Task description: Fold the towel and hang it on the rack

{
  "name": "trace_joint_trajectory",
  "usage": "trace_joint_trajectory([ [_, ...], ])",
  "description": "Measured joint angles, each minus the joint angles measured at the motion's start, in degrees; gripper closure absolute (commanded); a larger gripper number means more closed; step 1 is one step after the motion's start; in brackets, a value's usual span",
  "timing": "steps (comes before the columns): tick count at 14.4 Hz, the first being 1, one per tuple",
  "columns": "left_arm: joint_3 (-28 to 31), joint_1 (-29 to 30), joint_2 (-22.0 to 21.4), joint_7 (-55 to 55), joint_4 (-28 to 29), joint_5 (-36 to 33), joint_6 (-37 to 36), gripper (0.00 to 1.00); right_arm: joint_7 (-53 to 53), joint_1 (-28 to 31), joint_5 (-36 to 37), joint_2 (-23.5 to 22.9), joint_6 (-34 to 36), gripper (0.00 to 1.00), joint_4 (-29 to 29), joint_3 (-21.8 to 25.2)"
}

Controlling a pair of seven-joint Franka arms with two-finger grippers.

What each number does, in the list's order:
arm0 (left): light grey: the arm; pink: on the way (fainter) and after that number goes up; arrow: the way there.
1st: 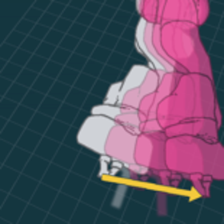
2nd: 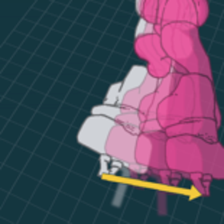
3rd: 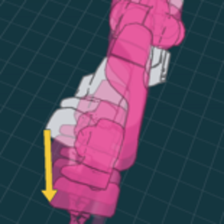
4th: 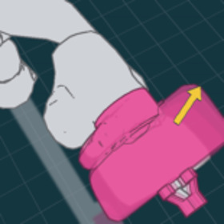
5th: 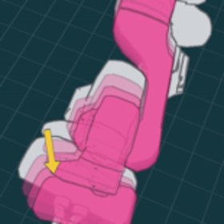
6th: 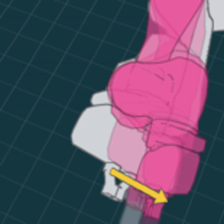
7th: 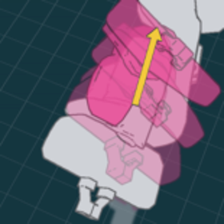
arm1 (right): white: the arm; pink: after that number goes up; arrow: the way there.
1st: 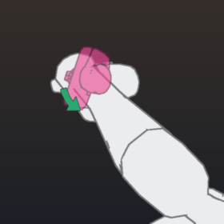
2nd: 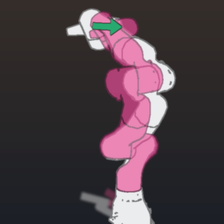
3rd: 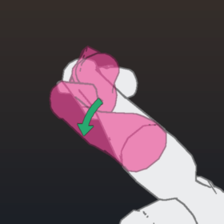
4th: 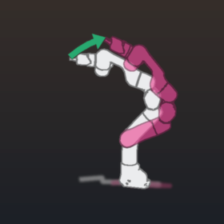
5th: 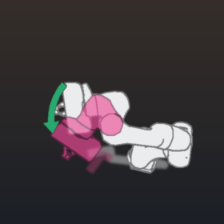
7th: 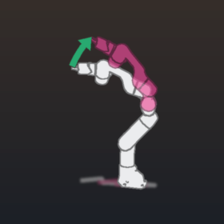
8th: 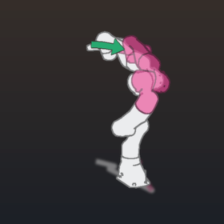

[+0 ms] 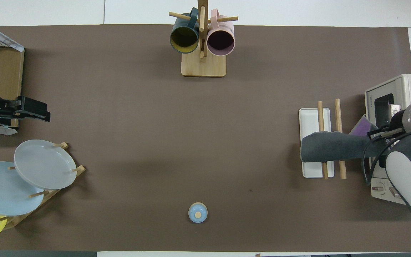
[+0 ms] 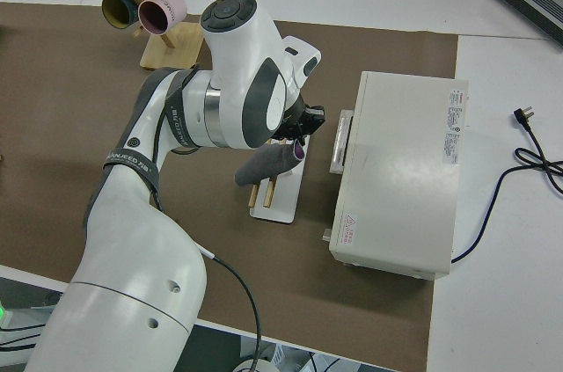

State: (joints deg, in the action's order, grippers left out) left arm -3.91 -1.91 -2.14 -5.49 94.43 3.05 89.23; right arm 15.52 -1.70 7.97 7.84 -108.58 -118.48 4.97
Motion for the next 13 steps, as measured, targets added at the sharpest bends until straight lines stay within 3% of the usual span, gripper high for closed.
trace_joint_trajectory([
  [1,-0.2,-0.07,0.0,0.26,-0.24,-1.91,0.02,0.0,0.0,0.14,0.0,0.04,0.0,0.04,-0.06,0.0],
  [2,-0.67,-0.09,-0.01,0.42,-0.65,-3.61,0.02,0.0,0.01,0.33,0.01,0.07,0.0,0.0,-0.08,-0.02],
  [9,-1.53,0.05,-0.01,0.42,-1.22,-5.07,-0.07,0.0,0.1,1.56,0.02,0.69,1.87,0.0,1.25,-0.02],
  [13,-1.05,0.2,-0.02,0.42,-1.22,-5.09,-0.07,0.0,-4.53,1.34,-0.85,0.95,11.41,0.0,9.79,-0.89],
])
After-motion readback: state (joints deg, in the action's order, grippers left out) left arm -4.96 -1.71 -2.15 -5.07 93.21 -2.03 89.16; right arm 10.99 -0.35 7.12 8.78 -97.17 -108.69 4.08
